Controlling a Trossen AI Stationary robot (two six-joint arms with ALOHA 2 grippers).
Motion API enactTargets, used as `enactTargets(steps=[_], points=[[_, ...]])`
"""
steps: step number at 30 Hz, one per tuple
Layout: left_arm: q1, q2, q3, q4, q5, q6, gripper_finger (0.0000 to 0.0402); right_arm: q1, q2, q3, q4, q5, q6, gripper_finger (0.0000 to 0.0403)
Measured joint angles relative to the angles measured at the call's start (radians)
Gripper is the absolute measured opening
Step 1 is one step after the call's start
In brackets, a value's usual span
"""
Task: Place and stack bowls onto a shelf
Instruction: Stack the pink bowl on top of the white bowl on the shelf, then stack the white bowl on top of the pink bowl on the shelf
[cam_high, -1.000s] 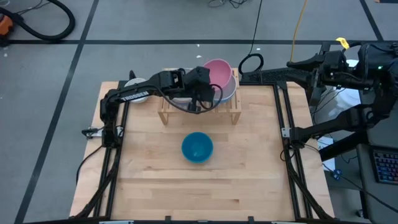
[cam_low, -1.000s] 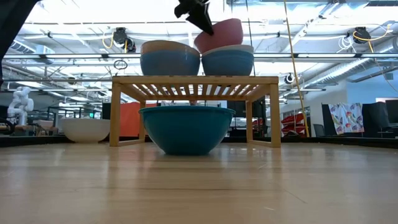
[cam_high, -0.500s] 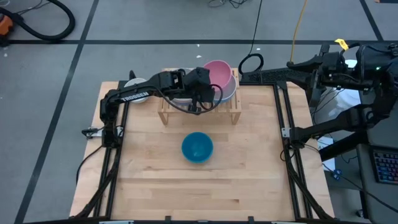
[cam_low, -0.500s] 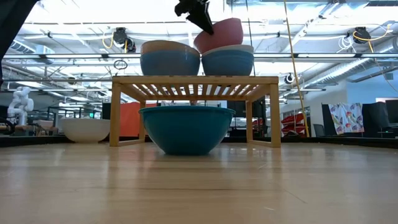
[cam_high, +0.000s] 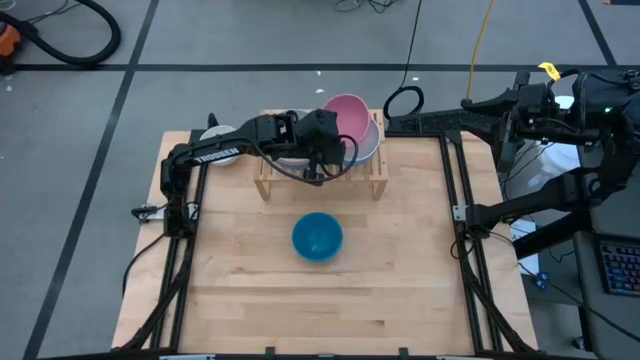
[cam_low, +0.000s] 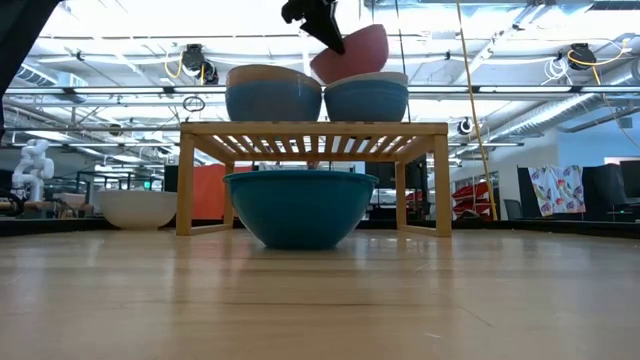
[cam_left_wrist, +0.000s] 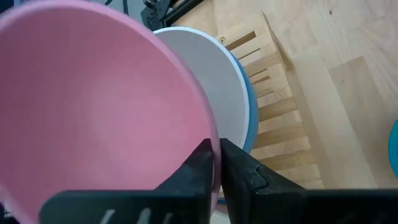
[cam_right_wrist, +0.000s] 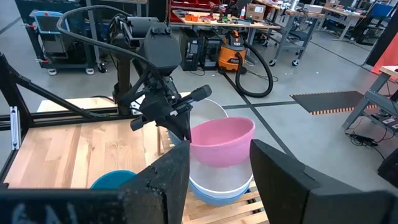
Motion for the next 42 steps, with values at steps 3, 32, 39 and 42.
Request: enactTargets(steps=[3,32,39,42], points=[[0.0,0.0,0.0,-0.002,0.0,0.012,0.0052,0.0,0.0,0.0,0.0,0.0,0.0,0.016],[-0.034,0.013,0.0,0.057,-0.116,0.049,0.0065,0.0,0.0,0.0,0.001,0.0,-0.003,0.016],[-0.051,0.001,0.0,0.059,-0.168,0.057,0.0065,0.0,0.0,0.0,0.001,-0.002,-0.003,0.016],[-0.062,-0.037,0.0,0.07,-0.176,0.043,0.0065,0.0,0.006,0.0,0.0,-0.002,-0.027,0.016]])
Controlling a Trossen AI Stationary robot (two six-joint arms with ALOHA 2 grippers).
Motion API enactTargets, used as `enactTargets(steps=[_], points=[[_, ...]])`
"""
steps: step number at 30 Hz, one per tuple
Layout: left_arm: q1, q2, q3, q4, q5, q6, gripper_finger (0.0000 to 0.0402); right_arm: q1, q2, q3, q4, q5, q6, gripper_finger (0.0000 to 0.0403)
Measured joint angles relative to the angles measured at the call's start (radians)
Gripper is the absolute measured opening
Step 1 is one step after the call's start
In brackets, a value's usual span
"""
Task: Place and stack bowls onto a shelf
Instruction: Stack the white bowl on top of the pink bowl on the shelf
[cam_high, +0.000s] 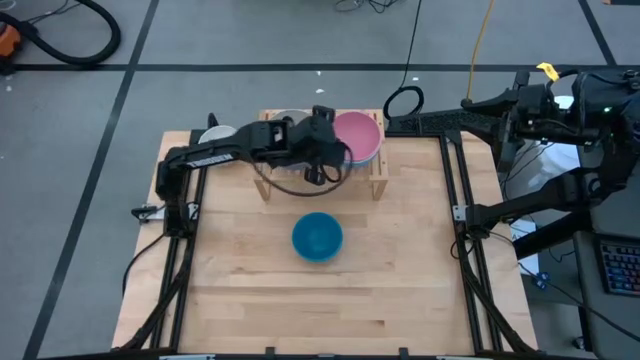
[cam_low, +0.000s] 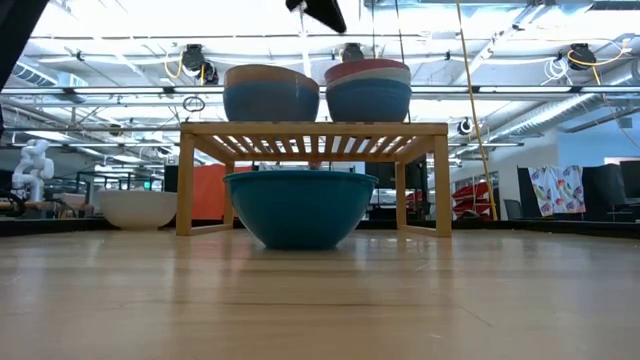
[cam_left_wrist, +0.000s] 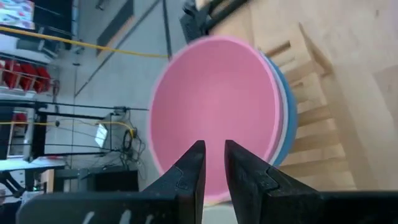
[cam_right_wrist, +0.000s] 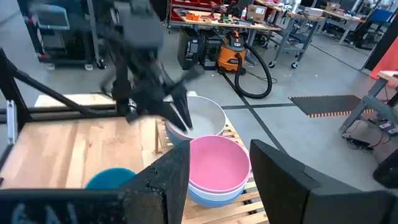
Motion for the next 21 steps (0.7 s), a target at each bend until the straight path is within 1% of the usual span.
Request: enactTargets(steps=[3,6,10,13,15,18,21], points=[[-0.008,-0.051,0.0,0.001,0.001,-0.059,0.0065,0.0,0.008,0.0,0.0,0.0,-0.036,0.016],[-0.006,-0.107,0.0,-0.029,0.006,-0.15,0.0065,0.0,0.021,0.0,0.0,-0.001,-0.057,0.016],[-0.003,-0.185,0.001,-0.145,0.007,-0.243,0.0065,0.0,0.035,0.0,-0.005,-0.001,-0.09,0.016],[-0.004,-0.231,0.001,-0.275,-0.006,-0.333,0.0065,0.0,0.045,0.0,-0.012,0.0,-0.113,0.016],[-0.003,-0.249,0.002,-0.343,-0.052,-0.434,0.0065,0.0,0.052,0.0,-0.01,0.0,-0.116,0.016],[0.001,-0.265,0.001,-0.474,-0.125,-0.626,0.0065,0.0,0.063,0.0,-0.008,0.001,-0.132,0.016],[0.012,-0.272,0.001,-0.611,-0.15,-0.816,0.0065,0.0,0.073,0.0,-0.008,0.002,-0.16,0.016]])
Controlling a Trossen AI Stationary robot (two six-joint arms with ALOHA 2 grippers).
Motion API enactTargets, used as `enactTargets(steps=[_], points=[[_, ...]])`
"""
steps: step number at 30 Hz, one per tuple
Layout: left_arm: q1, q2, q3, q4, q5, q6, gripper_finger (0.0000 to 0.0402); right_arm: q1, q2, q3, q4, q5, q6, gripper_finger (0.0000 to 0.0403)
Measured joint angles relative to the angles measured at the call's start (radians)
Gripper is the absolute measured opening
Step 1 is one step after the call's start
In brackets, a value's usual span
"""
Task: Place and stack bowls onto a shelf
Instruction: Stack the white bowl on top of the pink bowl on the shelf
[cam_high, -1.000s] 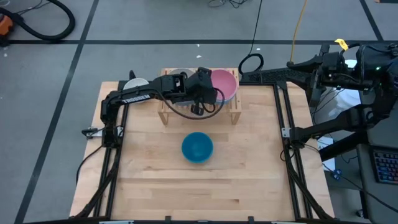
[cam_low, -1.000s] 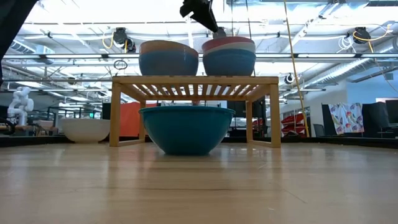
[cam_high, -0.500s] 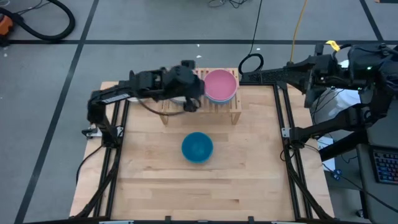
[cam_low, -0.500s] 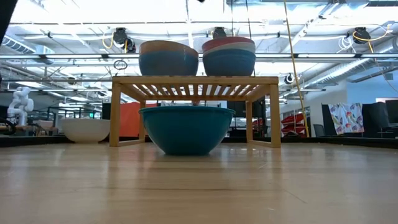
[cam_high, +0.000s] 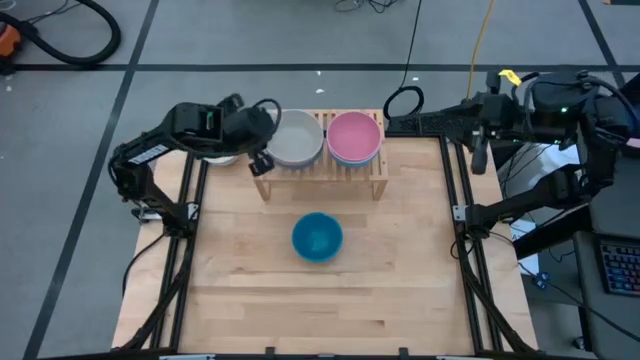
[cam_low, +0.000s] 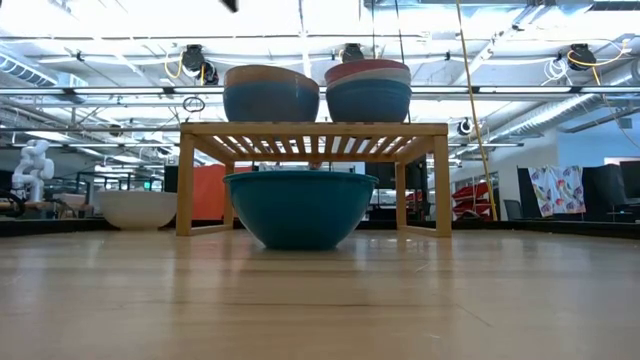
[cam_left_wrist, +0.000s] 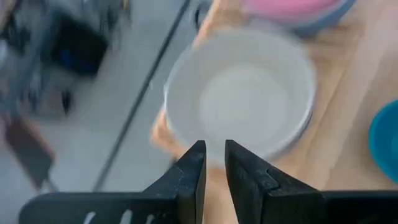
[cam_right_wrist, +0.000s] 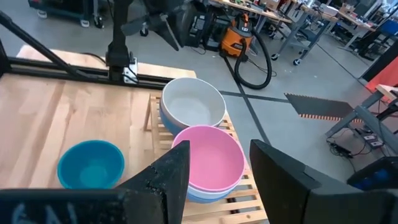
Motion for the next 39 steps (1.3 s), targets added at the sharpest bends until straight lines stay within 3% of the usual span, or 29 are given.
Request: enactTargets(steps=[5,12,21,32,39], points=[[0.033,-0.01,-0.013,-0.009,0.0,-0.324,0.0065,0.0,0.016,0.0,0.0,0.0,-0.005,0.016],[0.141,-0.005,-0.013,-0.009,0.0,-0.623,0.0065,0.0,0.025,0.0,0.001,0.0,-0.005,0.016],[0.335,-0.016,-0.168,-0.008,0.012,-0.776,0.0065,0.0,0.022,0.0,0.0,0.0,-0.005,0.016],[0.61,-0.018,-0.454,-0.009,0.145,-0.907,0.0065,0.0,0.021,0.0,0.0,0.0,-0.005,0.016],[0.772,-0.018,-0.575,0.032,0.242,-1.002,0.0065,0.0,0.021,0.0,0.0,0.0,-0.005,0.016]])
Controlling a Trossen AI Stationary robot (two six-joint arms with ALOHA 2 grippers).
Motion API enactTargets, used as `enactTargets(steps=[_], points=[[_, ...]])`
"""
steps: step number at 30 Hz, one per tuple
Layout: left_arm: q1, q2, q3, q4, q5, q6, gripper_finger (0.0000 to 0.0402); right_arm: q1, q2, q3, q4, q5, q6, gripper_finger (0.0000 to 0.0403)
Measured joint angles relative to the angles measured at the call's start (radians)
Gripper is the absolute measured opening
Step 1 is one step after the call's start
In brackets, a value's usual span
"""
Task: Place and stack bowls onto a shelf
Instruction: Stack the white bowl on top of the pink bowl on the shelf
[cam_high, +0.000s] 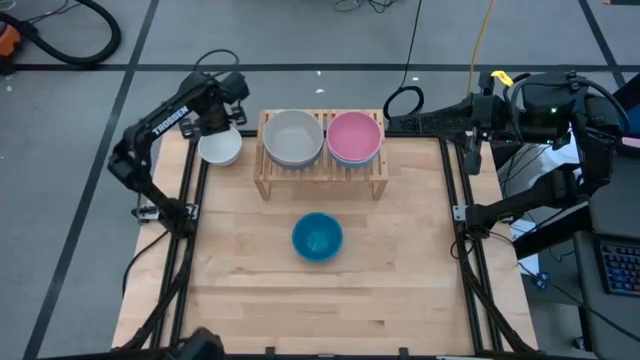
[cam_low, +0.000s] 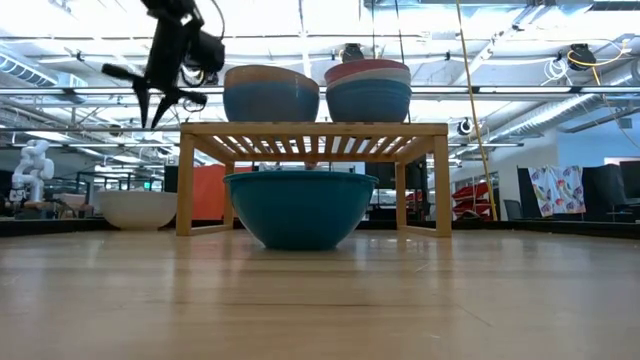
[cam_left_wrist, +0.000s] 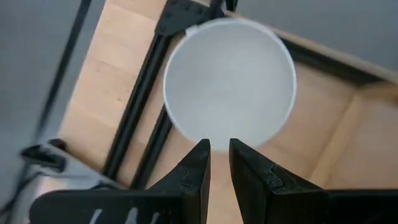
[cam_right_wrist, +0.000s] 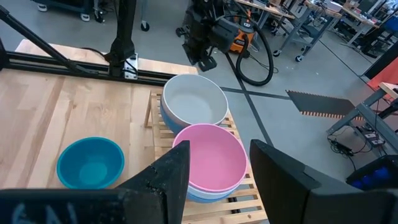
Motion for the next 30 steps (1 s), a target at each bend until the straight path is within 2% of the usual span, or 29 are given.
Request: enactTargets(steps=[6,12,15,22,30], points=[[0.069,-0.001,-0.069,0.138,0.113,0.025,0.0065,0.0,0.0,0.0,0.0,0.0,0.0,0.016],[0.09,-0.001,-0.167,0.186,0.127,-0.046,0.0065,0.0,0.0,0.0,0.0,0.0,0.0,0.016],[0.09,0.0,-0.214,0.195,0.153,-0.02,0.0065,0.0,0.0,0.0,-0.001,0.0,0.0,0.016],[0.067,0.0,-0.277,0.127,0.148,0.35,0.0065,0.0,0.0,0.0,-0.009,0.0,-0.063,0.016],[0.025,0.0,-0.282,0.099,0.145,0.789,0.0065,0.0,0.0,0.0,-0.008,0.0,-0.079,0.016]])
